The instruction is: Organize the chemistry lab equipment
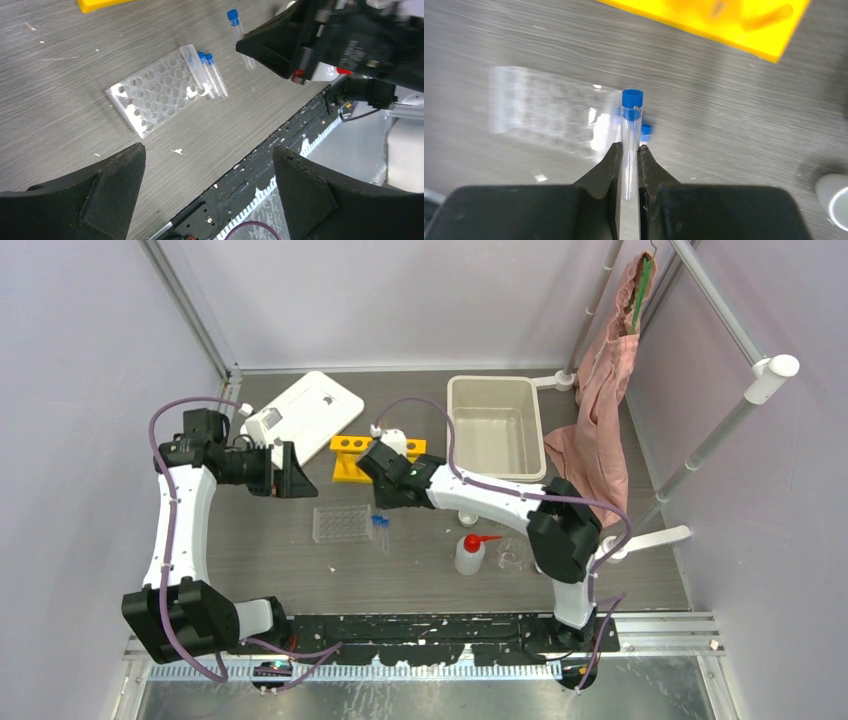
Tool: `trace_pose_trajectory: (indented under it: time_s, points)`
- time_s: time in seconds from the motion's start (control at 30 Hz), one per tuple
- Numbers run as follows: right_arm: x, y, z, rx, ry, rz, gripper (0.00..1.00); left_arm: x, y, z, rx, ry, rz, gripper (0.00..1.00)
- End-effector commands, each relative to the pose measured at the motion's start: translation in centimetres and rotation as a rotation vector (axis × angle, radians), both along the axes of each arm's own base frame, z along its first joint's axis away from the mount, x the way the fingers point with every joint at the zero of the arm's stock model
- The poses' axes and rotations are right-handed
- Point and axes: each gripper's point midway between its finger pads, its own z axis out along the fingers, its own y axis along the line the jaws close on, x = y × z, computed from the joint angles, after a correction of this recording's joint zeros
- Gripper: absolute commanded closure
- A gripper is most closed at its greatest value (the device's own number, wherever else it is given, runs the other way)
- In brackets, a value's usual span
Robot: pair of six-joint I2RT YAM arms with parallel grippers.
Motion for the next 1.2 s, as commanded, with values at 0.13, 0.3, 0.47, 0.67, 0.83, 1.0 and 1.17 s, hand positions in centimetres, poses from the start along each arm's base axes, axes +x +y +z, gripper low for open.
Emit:
trace_pose_trajectory:
  time_s: [0.13,0.3,0.47,0.67,0.83,1.0,1.17]
  points:
    - [-1.1,9.5,17.1,0.519,-0.156,0.104,0.99,-1.7,-2.3,3.5,-0.129,-0.085,-0.100,0.06]
    - [-1.3,13.2,20.6,0.725,-0.112,0.098,0.99,-2.2,-2.5,3.9,-0.128,-0.100,-0.109,0.10]
    - [-2.3,14.9,22.0,0.792,-0.101,0.117,0.99,-2.0,-2.4,3.5,-0.126,-0.085,-0.109,0.20]
    - [-3.1,15.3,22.1,0.819,-0.090,0.128,0.99,-1.7,-2.4,3.2,-0.135,-0.070,-0.109,0.35]
    - [-3.2,15.5,21.9,0.819,-0.086,0.132,0.99,-1.6,-2.4,3.2,-0.139,-0.067,-0.109,0.54]
    - [-3.5,15.6,21.2,0.801,-0.078,0.146,0.96,-1.6,-2.2,3.0,-0.119,-0.072,-0.104,0.78]
    - [-3.4,15.4,21.6,0.777,-0.081,0.159,0.66,-1.7,-2.2,2.8,-0.113,-0.080,-0.117,0.91]
